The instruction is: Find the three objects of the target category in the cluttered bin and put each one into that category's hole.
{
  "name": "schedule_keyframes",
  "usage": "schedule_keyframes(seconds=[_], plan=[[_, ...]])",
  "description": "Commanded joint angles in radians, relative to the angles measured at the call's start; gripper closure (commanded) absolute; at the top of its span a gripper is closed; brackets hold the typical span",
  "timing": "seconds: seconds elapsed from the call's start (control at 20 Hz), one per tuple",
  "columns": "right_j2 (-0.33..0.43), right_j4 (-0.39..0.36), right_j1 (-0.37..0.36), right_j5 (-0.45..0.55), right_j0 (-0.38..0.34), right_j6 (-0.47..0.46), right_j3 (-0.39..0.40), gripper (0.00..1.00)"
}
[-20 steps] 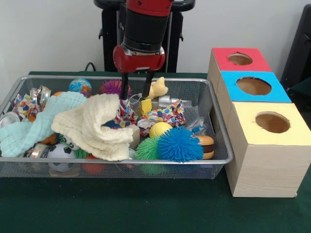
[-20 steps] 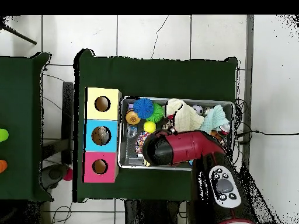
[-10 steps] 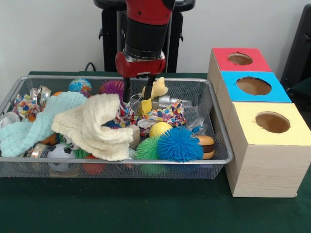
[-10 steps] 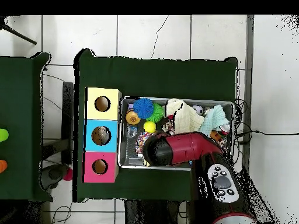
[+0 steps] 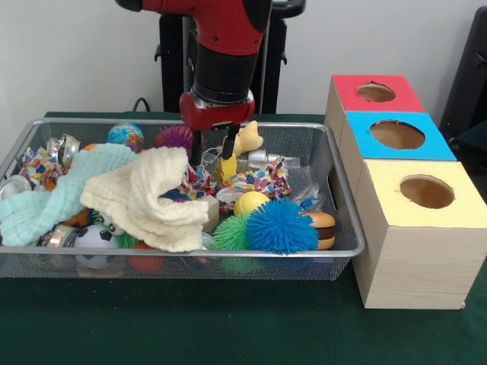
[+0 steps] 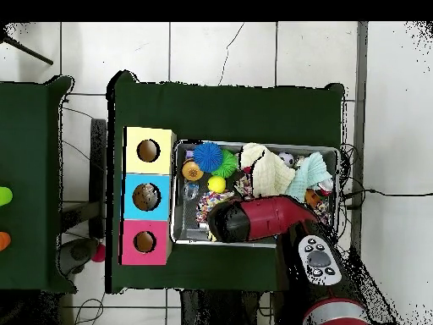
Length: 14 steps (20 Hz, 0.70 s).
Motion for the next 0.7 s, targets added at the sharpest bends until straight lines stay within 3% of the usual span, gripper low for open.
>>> schedule_keyframes(seconds=[0.05, 0.7], plan=[[0.007, -0.085, 0.077, -0.046, -0.028, 0.028, -0.048, 0.0], [-0.031, -0.151, 0.088, -0.047, 0.006, 0.041, -0.095, 0.0]])
